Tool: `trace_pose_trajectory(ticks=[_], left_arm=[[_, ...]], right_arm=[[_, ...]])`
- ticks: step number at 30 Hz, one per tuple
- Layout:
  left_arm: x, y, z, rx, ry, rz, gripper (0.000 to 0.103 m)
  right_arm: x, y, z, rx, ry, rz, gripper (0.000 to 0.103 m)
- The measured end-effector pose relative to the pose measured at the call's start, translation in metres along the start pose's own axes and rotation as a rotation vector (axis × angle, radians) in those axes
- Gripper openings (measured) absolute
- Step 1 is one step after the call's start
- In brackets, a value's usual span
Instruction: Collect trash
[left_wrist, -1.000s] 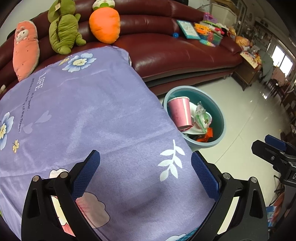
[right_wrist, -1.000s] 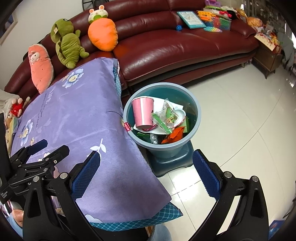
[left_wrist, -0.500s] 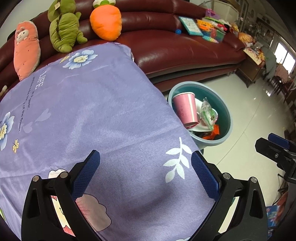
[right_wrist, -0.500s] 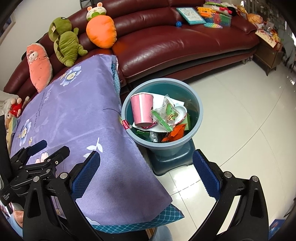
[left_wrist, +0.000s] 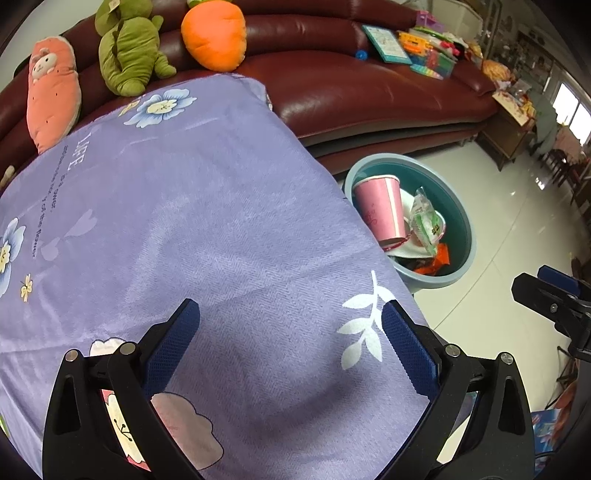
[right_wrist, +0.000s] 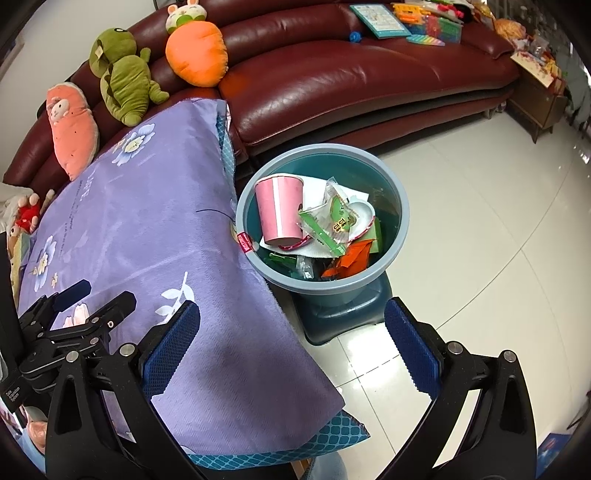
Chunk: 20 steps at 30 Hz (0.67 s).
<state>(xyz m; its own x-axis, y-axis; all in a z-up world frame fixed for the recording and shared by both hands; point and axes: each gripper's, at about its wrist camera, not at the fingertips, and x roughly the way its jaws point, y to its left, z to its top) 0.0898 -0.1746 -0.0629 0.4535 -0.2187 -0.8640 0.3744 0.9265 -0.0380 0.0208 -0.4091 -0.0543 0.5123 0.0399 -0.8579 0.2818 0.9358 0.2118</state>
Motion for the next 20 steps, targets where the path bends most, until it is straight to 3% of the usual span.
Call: trace_pose_trajectory(ticks=[20], left_arm=[[0.0073, 0.0085, -0.0016, -0.025, 0.056, -0.030, 0.099]], right_arm=[[-0.0052, 0.0033, 0.0025, -0.020, -0.006, -0.035, 0.096]])
